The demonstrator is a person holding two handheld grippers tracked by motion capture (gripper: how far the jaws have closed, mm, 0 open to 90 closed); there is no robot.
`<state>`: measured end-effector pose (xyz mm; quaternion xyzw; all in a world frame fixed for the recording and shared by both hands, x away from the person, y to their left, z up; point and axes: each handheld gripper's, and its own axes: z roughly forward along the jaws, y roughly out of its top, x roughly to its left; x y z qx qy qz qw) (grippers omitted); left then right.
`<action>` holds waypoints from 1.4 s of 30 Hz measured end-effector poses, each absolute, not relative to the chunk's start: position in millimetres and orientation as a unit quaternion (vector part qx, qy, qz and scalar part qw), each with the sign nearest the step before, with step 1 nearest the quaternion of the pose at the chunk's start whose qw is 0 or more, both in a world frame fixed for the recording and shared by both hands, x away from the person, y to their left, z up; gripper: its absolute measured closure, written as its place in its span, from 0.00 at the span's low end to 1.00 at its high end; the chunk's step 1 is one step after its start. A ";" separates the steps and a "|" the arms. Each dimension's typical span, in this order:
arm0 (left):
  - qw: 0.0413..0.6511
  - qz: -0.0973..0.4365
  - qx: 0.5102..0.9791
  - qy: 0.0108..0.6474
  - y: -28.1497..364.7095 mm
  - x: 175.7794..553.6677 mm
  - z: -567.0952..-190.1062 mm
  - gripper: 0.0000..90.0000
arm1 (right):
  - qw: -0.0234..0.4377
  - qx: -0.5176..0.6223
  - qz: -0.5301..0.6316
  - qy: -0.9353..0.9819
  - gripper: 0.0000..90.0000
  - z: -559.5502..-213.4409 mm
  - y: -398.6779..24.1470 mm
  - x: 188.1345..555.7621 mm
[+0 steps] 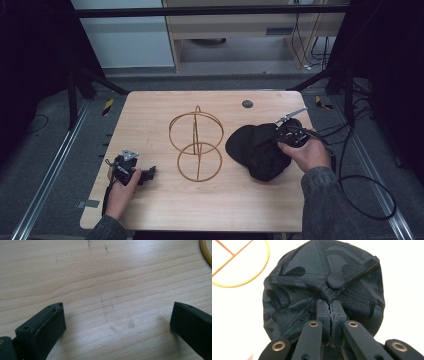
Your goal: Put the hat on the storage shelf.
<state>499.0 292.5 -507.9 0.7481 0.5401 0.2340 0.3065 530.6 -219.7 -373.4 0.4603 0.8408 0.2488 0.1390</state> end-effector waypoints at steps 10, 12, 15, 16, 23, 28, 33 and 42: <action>0.306 0.234 0.748 0.540 292.5 499.0 -507.9 0.00 | 0.157 0.456 0.253 0.839 0.98 -351.7 -225.4 522.6; 0.306 0.234 0.748 0.540 292.6 499.0 -507.8 0.00 | 0.162 0.452 0.255 0.839 0.98 -344.2 -229.4 517.5; 0.306 0.234 0.748 0.540 292.6 499.0 -507.8 0.00 | 0.166 0.454 0.254 0.838 0.98 -337.3 -232.6 513.1; 0.306 0.234 0.748 0.540 292.5 499.0 -507.9 0.00 | 0.167 0.452 0.255 0.838 0.98 -335.0 -233.8 511.6; 0.308 0.234 0.747 0.540 292.3 499.0 -508.0 0.00 | 0.168 0.454 0.265 0.834 0.99 -321.6 -238.3 503.8; 0.308 0.234 0.749 0.538 292.3 499.1 -507.9 0.00 | 0.173 0.452 0.273 0.832 0.99 -309.8 -239.6 498.9; 0.308 0.234 0.750 0.537 292.3 499.1 -507.9 0.00 | 0.178 0.449 0.281 0.829 0.99 -299.6 -240.7 495.0; 0.308 0.233 0.750 0.536 292.0 498.8 -507.9 0.00 | 0.187 0.445 0.295 0.825 0.99 -282.2 -238.2 486.9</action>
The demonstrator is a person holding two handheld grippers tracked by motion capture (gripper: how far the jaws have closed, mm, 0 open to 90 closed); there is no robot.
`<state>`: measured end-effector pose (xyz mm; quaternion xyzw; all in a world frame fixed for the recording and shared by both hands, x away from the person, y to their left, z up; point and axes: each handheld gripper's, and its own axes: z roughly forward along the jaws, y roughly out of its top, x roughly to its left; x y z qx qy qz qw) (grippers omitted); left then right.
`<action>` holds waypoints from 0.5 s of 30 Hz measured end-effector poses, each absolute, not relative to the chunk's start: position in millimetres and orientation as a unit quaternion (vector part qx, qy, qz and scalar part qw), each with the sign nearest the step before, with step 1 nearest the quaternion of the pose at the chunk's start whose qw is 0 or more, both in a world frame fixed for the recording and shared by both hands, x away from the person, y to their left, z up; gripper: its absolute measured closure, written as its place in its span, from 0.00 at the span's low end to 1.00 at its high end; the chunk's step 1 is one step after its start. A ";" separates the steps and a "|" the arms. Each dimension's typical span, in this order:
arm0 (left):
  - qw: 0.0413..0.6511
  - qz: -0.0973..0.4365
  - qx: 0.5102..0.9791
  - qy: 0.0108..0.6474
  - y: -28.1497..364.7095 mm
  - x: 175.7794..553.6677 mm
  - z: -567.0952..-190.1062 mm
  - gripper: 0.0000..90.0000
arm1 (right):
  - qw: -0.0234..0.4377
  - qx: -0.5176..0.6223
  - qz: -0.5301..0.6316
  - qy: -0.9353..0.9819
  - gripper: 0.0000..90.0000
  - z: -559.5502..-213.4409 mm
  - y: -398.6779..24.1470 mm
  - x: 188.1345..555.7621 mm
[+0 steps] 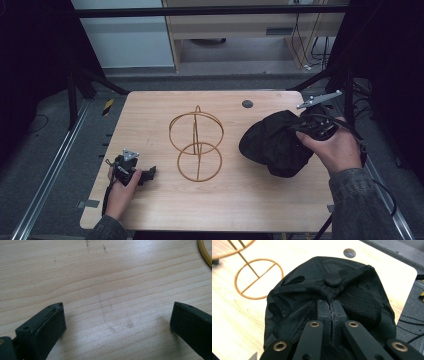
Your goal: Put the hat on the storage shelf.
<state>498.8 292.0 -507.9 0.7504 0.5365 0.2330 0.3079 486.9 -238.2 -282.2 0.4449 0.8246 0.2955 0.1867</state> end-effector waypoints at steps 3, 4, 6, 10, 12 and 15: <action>0.308 0.233 0.750 0.537 291.9 498.7 -507.9 0.00 | 0.192 0.443 0.303 0.821 0.99 -273.6 -238.2 483.2; 0.308 0.233 0.750 0.536 291.9 498.7 -507.9 0.00 | 0.194 0.442 0.305 0.821 0.99 -271.3 -238.3 482.3; 0.307 0.232 0.751 0.536 291.9 498.7 -507.7 0.00 | 0.196 0.443 0.307 0.820 0.99 -268.9 -238.2 481.3; 0.307 0.232 0.751 0.536 291.8 498.5 -507.7 0.00 | 0.200 0.442 0.319 0.814 0.99 -258.9 -238.6 477.6; 0.307 0.232 0.752 0.535 291.7 498.3 -507.7 0.00 | 0.202 0.442 0.324 0.811 0.99 -254.1 -238.2 475.3; 0.307 0.232 0.752 0.535 291.6 498.3 -507.7 0.00 | 0.208 0.441 0.331 0.808 0.99 -248.2 -238.2 472.0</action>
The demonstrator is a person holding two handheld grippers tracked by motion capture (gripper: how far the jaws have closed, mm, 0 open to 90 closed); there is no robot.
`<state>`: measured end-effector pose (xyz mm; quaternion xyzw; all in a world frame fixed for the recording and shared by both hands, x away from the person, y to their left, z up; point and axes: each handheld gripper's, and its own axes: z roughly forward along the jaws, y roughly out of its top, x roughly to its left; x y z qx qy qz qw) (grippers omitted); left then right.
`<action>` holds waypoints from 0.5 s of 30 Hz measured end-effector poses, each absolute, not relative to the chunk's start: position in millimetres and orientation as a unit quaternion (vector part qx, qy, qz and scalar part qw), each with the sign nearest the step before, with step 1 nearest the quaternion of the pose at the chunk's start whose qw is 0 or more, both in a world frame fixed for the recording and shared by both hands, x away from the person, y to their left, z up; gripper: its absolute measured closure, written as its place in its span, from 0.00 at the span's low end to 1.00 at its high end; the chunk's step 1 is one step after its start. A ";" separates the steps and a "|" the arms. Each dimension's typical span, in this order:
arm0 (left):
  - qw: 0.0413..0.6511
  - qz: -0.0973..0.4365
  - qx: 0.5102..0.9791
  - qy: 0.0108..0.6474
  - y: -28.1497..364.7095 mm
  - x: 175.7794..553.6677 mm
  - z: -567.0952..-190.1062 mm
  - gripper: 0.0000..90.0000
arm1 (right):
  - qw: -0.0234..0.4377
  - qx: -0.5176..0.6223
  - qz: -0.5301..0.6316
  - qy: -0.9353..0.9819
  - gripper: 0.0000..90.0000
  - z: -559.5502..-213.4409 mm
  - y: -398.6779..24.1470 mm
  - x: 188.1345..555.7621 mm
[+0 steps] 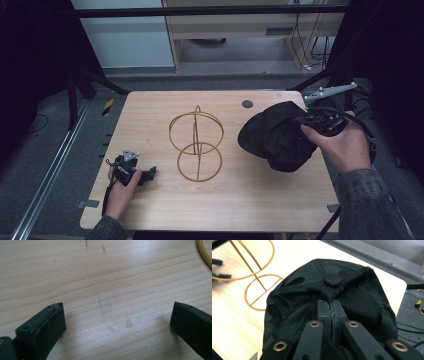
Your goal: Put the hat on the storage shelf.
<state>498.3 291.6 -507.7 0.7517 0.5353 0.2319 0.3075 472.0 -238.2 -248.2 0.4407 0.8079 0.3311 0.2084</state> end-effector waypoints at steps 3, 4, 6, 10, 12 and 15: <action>0.307 0.232 0.752 0.535 291.6 498.3 -507.7 0.00 | 0.214 0.441 0.334 0.805 0.99 -242.5 -238.4 469.0; 0.307 0.232 0.752 0.535 291.6 498.2 -507.7 0.00 | 0.216 0.441 0.335 0.804 0.99 -240.3 -238.7 468.0; 0.307 0.232 0.752 0.535 291.6 498.2 -507.7 0.00 | 0.217 0.442 0.343 0.800 0.99 -234.2 -240.3 465.7; 0.307 0.232 0.752 0.535 291.6 498.2 -507.7 0.00 | 0.218 0.444 0.348 0.797 0.99 -229.5 -241.2 464.7; 0.308 0.232 0.752 0.535 291.6 498.2 -507.7 0.00 | 0.220 0.444 0.349 0.796 0.99 -227.4 -240.7 464.2; 0.307 0.232 0.752 0.535 291.6 498.2 -507.7 0.00 | 0.222 0.442 0.350 0.796 0.99 -222.2 -238.7 463.8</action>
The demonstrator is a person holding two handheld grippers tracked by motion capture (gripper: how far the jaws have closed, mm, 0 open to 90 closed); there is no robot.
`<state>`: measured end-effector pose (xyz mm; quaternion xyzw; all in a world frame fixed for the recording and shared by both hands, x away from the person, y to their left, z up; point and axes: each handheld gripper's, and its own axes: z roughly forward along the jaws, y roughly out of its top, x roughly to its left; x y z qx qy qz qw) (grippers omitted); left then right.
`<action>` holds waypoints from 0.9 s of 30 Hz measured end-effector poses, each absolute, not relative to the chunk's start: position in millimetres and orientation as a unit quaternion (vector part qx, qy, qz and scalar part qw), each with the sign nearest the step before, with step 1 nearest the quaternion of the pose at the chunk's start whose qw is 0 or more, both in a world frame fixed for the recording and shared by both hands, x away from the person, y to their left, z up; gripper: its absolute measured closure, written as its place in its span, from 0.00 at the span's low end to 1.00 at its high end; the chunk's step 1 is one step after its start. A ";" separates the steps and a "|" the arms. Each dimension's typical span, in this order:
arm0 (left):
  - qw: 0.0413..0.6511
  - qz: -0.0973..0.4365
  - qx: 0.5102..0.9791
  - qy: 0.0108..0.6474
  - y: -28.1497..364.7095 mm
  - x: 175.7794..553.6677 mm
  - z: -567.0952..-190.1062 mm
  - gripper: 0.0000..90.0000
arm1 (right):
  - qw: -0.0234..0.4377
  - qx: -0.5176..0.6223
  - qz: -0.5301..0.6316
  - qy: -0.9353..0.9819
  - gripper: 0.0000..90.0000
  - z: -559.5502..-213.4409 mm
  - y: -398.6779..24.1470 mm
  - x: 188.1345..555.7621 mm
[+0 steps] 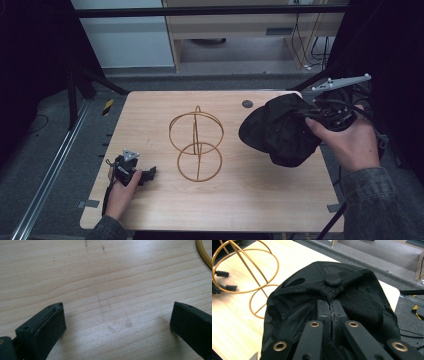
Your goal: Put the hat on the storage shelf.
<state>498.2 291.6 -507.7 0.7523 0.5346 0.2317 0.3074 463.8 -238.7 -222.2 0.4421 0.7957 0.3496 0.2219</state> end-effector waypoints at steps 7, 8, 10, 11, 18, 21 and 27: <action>0.307 0.232 0.752 0.535 291.6 498.2 -507.7 0.00 | 0.228 0.439 0.351 0.795 0.99 -213.0 -234.2 465.3; 0.308 0.232 0.752 0.535 291.6 498.2 -507.7 0.00 | 0.228 0.440 0.352 0.794 0.99 -211.5 -233.4 465.3; 0.307 0.232 0.752 0.535 291.6 498.2 -507.7 0.00 | 0.230 0.438 0.355 0.793 0.99 -208.7 -232.3 465.3; 0.307 0.232 0.753 0.534 291.6 498.2 -507.6 0.00 | 0.232 0.437 0.356 0.793 0.99 -207.2 -231.8 465.1; 0.308 0.231 0.753 0.534 291.4 498.2 -507.7 0.00 | 0.240 0.435 0.365 0.787 0.99 -197.2 -230.4 462.0; 0.307 0.232 0.753 0.533 291.5 498.2 -507.6 0.00 | 0.240 0.435 0.367 0.786 0.99 -195.7 -230.3 460.2; 0.308 0.232 0.754 0.533 291.4 498.2 -507.6 0.00 | 0.241 0.434 0.371 0.784 0.99 -194.2 -230.1 458.6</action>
